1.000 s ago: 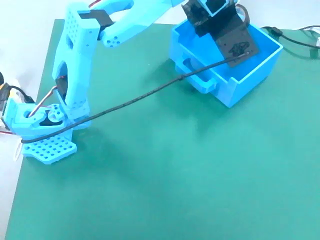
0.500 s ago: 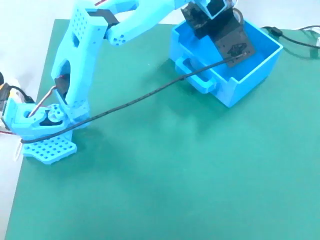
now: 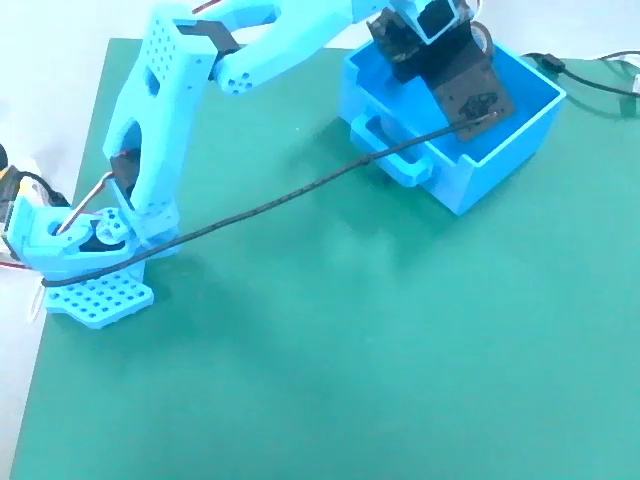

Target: Put the tape in the box

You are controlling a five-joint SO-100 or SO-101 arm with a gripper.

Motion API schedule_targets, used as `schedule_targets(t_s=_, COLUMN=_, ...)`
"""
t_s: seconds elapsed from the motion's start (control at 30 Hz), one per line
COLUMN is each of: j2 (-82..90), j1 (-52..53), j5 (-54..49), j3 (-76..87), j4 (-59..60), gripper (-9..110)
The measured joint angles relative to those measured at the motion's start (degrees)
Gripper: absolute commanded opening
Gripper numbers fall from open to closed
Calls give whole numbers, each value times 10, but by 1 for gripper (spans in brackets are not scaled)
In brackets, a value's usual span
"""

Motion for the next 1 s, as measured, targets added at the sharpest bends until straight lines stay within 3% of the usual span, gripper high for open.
schedule_targets(t_s=0.43, j2=0, j1=1, j5=0, j3=0, j4=0, gripper=15)
schedule_targets(t_s=1.0, j2=0, j1=7, j5=0, j3=0, j4=3, gripper=15)
